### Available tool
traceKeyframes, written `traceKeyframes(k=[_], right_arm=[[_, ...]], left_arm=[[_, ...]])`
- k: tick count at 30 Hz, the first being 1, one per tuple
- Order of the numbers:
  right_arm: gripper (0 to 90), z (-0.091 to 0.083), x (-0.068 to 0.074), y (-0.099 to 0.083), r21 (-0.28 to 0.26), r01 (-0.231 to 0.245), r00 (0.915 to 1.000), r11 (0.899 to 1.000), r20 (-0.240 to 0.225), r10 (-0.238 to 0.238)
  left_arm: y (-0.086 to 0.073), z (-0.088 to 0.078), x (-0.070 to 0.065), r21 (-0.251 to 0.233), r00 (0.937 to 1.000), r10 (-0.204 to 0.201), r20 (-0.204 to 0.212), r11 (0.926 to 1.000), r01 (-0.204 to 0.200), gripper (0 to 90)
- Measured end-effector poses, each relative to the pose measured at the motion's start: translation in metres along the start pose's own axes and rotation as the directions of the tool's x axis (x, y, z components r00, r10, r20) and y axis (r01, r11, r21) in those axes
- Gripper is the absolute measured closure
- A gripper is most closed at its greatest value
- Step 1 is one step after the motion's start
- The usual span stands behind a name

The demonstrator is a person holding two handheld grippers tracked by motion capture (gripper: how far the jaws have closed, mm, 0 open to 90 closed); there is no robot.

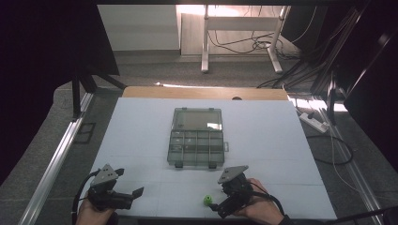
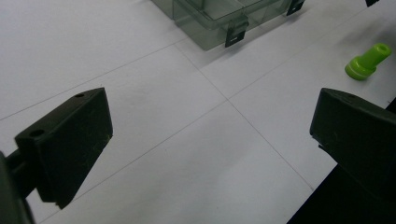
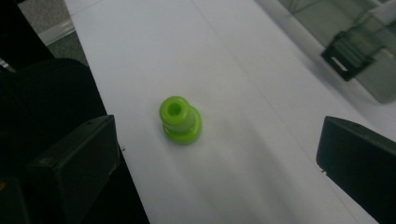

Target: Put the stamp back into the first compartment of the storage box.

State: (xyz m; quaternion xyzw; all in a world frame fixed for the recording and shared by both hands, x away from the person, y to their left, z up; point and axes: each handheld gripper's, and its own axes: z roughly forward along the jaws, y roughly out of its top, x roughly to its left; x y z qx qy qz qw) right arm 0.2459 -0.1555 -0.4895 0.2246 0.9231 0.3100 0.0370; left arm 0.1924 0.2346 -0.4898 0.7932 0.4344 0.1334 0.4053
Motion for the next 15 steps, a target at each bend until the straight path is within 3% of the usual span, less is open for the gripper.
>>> traceKeyframes(k=[6, 7, 8, 9, 11, 15], right_arm=[[4.2, 0.01, 0.006, 0.004, 0.022, 0.031, 0.9995, 0.999, -0.006, -0.031], [12.5, 0.011, 0.007, 0.005, 0.019, 0.04, 0.9991, 0.999, -0.017, -0.04], [12.5, 0.011, 0.007, 0.005, 0.019, 0.04, 0.9991, 0.999, -0.017, -0.04], [24.5, 0.012, 0.007, 0.006, 0.017, 0.054, 0.998, 0.998, -0.034, -0.053], [28.1, 0.013, 0.008, 0.006, 0.018, 0.05, 0.9978, 0.999, -0.044, -0.049], [46.1, 0.015, 0.01, 0.008, 0.015, 0.089, 0.9946, 0.996, -0.054, -0.088]], left_arm=[[0.0, 0.0, 0.0, -0.001, 1.0, 0.0, 0.0, 1.0, 0.0, 0.1], [0.0, 0.0, 0.0, 0.0, 1.0, 0.001, -0.001, 1.0, -0.001, 0.1], [0.0, 0.0, 0.0, 0.0, 1.0, 0.001, -0.001, 1.0, -0.001, 0.1], [0.0, 0.0, 0.0, 0.0, 1.0, 0.001, -0.001, 1.0, -0.001, 0.1], [0.0, 0.0, 0.0, -0.001, 1.0, 0.001, -0.002, 1.0, -0.001, 0.2], [0.0, 0.0, 0.0, -0.001, 1.0, 0.001, -0.003, 1.0, -0.001, 0.3]])
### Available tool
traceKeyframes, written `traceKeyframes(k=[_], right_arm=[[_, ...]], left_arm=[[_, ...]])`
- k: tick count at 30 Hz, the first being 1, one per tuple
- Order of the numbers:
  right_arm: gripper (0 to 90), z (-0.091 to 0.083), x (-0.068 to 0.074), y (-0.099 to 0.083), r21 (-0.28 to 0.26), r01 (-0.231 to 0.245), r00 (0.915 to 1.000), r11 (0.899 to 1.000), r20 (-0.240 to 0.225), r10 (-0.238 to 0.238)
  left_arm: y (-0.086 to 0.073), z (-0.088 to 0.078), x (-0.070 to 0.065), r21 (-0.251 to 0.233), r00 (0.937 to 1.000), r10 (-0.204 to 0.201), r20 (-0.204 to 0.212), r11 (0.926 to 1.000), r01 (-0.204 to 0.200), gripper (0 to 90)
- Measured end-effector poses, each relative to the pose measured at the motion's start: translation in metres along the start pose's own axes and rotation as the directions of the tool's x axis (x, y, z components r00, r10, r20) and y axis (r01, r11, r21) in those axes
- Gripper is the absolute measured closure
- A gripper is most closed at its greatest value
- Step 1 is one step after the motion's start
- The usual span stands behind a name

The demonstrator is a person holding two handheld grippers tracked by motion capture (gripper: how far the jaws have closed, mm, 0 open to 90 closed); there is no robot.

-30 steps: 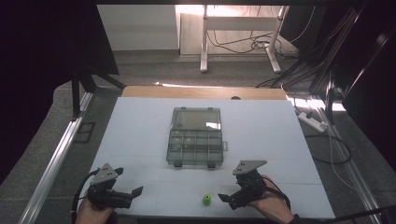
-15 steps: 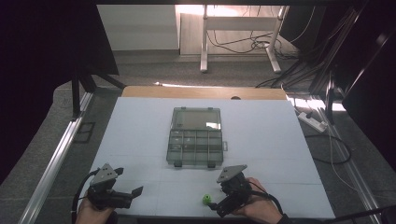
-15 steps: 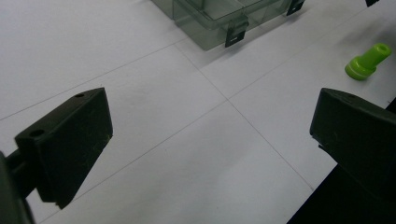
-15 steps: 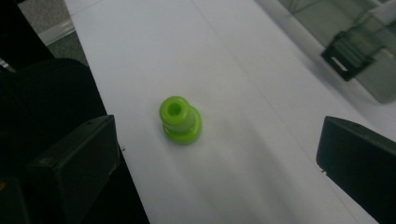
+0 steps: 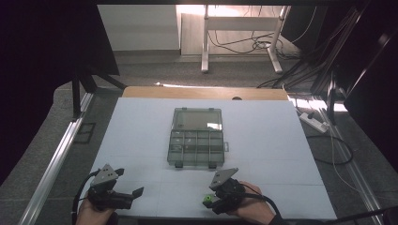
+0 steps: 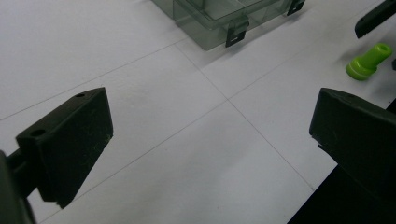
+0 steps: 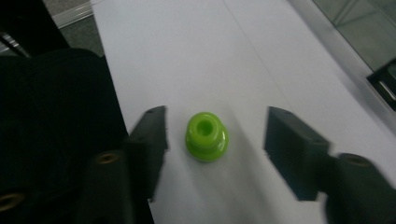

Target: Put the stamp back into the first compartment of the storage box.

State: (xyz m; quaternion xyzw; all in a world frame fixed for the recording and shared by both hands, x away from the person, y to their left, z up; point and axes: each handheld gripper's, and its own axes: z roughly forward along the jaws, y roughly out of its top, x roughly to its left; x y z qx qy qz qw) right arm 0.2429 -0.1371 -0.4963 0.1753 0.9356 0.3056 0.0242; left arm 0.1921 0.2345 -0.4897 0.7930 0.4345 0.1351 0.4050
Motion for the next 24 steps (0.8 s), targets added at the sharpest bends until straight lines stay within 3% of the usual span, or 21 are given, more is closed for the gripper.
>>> traceKeyframes(k=[7, 13, 24], right_arm=[[71.4, 0.004, 0.002, 0.002, -0.003, 0.056, 0.9984, 0.998, -0.004, -0.056], [72.1, 0.004, 0.004, 0.003, 0.002, 0.081, 0.9966, 0.997, 0.015, -0.081], [72.2, -0.006, -0.001, 0.007, -0.046, 0.055, 0.9983, 0.997, 0.021, -0.054]], left_arm=[[0.0, 0.0, 0.0, 0.001, 1.0, 0.001, -0.001, 1.0, -0.001, 0.7], [0.0, 0.0, 0.0, -0.003, 1.0, -0.001, -0.003, 1.0, 0.001, 0.9], [0.0, 0.0, 0.0, -0.002, 1.0, -0.004, -0.001, 1.0, 0.004, 1.1]])
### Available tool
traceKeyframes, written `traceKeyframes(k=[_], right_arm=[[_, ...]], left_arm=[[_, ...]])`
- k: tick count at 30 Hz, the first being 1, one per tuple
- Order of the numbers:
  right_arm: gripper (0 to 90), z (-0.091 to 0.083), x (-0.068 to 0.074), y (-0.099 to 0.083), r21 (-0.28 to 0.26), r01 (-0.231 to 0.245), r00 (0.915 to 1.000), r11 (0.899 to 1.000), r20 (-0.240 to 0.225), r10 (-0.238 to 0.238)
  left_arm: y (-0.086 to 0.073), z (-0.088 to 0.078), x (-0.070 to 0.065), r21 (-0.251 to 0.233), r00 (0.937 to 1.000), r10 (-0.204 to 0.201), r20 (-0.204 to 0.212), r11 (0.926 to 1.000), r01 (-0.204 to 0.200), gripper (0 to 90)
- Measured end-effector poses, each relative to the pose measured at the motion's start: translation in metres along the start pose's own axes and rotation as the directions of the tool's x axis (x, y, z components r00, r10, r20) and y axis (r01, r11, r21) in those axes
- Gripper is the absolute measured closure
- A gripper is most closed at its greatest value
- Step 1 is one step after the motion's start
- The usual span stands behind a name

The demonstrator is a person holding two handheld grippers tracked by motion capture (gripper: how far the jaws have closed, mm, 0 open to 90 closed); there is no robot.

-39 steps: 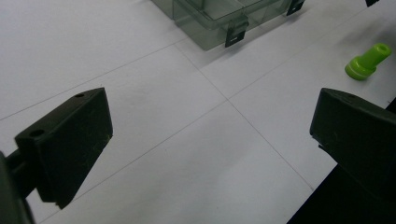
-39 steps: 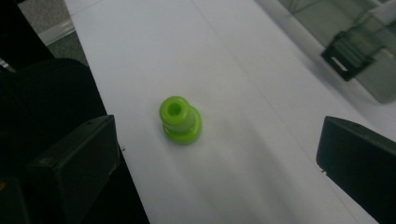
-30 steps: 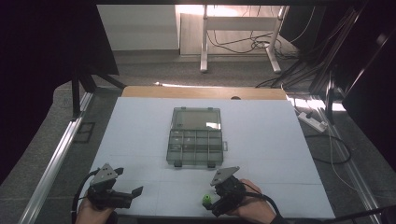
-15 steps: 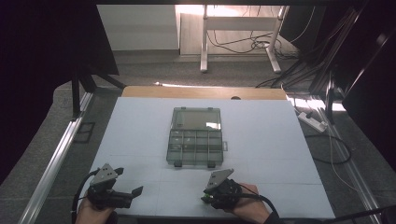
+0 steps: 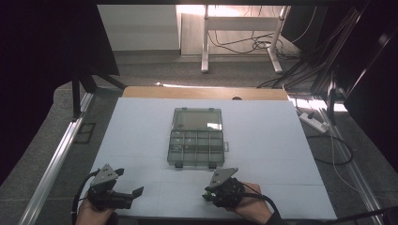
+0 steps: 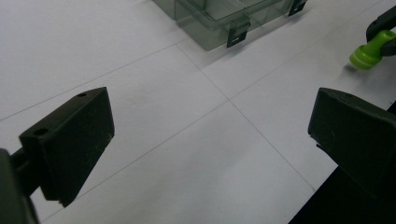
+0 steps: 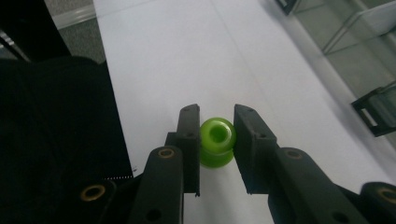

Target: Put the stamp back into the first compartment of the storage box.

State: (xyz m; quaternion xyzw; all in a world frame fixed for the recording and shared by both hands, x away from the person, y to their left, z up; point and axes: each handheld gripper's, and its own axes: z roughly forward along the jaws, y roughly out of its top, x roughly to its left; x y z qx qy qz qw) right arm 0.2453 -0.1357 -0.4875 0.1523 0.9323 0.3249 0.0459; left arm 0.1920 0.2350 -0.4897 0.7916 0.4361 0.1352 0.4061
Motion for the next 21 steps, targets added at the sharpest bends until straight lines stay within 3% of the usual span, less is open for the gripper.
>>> traceKeyframes(k=[9, 21], right_arm=[[72.3, -0.011, -0.014, 0.008, -0.057, -0.051, 0.9983, 0.997, 0.025, 0.053], [72.3, -0.018, -0.032, 0.021, -0.113, -0.081, 0.9955, 0.99, 0.04, 0.086]], left_arm=[[0.0, 0.0, 0.0, 0.002, 1.0, 0.004, 0.004, 1.0, -0.004, 0.8], [0.0, 0.0, 0.0, 0.004, 1.0, 0.007, 0.003, 1.0, -0.007, 0.7]])
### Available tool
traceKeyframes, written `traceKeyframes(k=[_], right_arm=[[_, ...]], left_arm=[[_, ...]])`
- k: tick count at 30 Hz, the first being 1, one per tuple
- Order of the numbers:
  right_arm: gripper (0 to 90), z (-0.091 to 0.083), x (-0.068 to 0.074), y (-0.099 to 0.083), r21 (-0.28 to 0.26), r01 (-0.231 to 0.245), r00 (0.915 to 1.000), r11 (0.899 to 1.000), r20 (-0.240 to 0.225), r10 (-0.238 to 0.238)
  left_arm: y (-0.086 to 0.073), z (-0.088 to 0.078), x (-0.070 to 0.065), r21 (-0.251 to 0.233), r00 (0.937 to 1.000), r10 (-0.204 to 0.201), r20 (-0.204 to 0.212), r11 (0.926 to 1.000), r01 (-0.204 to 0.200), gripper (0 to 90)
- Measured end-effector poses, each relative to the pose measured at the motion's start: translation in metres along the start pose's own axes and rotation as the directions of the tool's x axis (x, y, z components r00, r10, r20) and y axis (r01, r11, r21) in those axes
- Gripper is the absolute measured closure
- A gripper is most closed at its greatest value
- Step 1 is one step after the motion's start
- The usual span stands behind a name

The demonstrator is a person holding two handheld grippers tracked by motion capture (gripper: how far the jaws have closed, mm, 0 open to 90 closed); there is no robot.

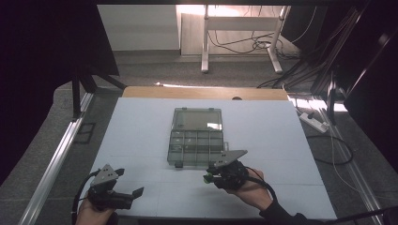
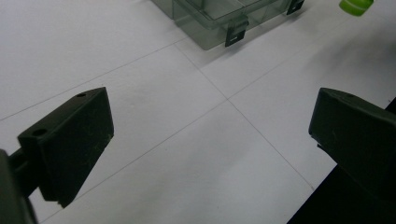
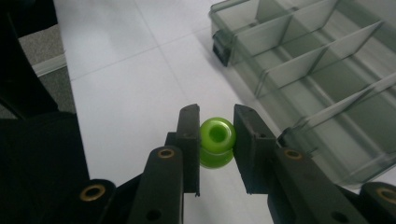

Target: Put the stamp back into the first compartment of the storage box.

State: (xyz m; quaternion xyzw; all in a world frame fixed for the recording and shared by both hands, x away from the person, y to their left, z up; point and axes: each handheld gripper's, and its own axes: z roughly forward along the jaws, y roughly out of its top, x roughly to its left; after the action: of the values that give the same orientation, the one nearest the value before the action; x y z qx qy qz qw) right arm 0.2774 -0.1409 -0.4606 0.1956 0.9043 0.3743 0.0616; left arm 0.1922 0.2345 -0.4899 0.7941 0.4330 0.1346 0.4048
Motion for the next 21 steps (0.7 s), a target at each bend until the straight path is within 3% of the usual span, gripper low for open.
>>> traceKeyframes(k=[21], right_arm=[[72.4, 0.011, -0.027, 0.033, -0.051, -0.023, 0.9985, 0.998, 0.048, 0.025]], left_arm=[[0.0, 0.001, 0.001, 0.008, 1.0, 0.0, 0.009, 1.0, 0.0, 0.5]])
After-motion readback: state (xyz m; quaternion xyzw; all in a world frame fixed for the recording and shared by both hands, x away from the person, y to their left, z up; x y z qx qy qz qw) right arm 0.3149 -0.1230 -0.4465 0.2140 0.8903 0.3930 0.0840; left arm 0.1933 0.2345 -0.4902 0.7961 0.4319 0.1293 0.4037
